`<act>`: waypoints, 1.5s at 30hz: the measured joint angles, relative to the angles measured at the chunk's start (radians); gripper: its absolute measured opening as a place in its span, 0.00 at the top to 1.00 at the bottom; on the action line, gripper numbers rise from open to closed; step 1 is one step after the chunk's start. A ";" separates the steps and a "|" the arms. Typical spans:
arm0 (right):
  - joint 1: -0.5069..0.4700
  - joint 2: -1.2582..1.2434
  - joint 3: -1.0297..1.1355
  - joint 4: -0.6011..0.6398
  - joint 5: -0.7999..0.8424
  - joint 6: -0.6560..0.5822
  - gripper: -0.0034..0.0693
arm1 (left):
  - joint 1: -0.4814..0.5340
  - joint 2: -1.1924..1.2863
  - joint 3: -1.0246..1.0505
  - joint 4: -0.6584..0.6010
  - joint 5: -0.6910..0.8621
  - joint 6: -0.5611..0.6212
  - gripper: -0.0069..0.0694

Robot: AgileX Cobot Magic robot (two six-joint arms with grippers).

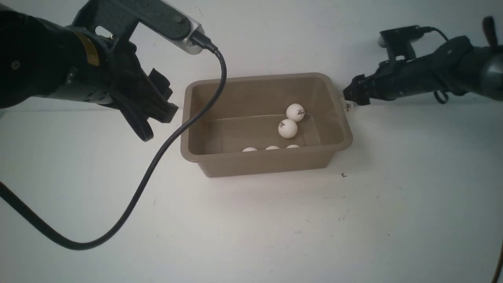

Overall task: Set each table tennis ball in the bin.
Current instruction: Use the right arm to clamp the table tennis ball closest to it

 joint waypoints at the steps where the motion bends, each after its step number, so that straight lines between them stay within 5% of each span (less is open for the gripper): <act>1: -0.016 0.004 0.000 0.010 -0.001 0.022 0.22 | 0.000 0.000 0.000 0.000 0.000 0.000 0.37; 23: -0.060 0.053 0.000 0.418 0.121 -0.001 0.22 | 0.000 0.000 0.000 -0.023 0.019 0.000 0.37; 45: 0.014 0.101 0.000 0.431 -0.119 -0.124 0.22 | 0.000 0.000 0.000 -0.022 0.051 0.000 0.37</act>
